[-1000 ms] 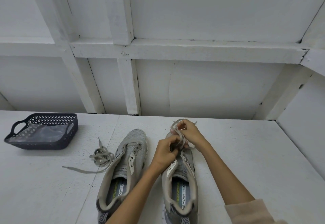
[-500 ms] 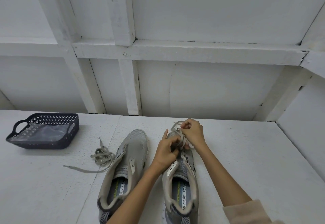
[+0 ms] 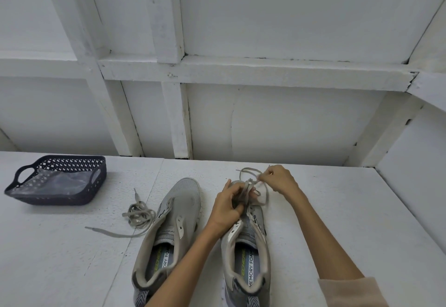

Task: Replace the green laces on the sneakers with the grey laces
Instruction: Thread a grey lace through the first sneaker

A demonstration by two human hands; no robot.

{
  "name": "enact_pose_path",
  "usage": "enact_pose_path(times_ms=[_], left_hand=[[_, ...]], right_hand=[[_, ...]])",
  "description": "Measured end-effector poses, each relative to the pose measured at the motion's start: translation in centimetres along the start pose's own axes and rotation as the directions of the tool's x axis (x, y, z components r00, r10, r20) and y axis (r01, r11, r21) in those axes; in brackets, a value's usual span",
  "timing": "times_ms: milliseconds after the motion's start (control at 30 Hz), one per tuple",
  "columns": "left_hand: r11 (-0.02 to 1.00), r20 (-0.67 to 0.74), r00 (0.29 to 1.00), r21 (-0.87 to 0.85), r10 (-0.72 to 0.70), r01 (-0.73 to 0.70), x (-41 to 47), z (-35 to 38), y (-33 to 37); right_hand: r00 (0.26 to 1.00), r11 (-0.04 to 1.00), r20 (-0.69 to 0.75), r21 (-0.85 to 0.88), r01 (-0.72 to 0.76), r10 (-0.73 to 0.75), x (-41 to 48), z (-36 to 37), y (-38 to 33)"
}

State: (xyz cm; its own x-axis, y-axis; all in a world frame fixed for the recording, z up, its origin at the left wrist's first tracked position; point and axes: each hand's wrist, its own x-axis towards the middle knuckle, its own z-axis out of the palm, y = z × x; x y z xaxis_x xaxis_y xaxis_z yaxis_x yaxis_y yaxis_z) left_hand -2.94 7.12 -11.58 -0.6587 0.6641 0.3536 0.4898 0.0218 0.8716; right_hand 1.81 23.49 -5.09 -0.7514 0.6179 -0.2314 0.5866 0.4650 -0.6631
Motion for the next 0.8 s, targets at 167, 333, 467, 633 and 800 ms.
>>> enact_pose_path(times_ms=[167,333,467,633,800], left_hand=[[0.999,0.016,0.999,0.047,-0.028,0.027,0.1,-0.1,-0.8],[0.994,0.007,0.995,0.057,-0.096,0.095,0.0,-0.2,-0.7],[0.989,0.022,0.989,0.006,-0.150,0.150,-0.2,-0.2,-0.5],[0.981,0.040,0.985,-0.089,-0.167,0.170,-0.4,-0.1,0.6],[0.977,0.052,0.981,-0.089,-0.189,0.193,-0.3,-0.2,0.1]], right_hand=[[0.951,0.991,0.307,0.136,0.004,-0.046,-2.4,-1.2,-2.3],[0.919,0.897,0.284,0.420,0.138,-0.274,-3.0,-0.4,-3.3],[0.881,0.852,0.311,0.496,0.169,-0.356,-3.3,-0.6,-4.2],[0.891,0.837,0.262,0.510,0.198,-0.370,-3.2,-0.8,-4.8],[0.880,0.822,0.274,0.536,0.196,-0.388,-3.4,-1.0,-5.1]])
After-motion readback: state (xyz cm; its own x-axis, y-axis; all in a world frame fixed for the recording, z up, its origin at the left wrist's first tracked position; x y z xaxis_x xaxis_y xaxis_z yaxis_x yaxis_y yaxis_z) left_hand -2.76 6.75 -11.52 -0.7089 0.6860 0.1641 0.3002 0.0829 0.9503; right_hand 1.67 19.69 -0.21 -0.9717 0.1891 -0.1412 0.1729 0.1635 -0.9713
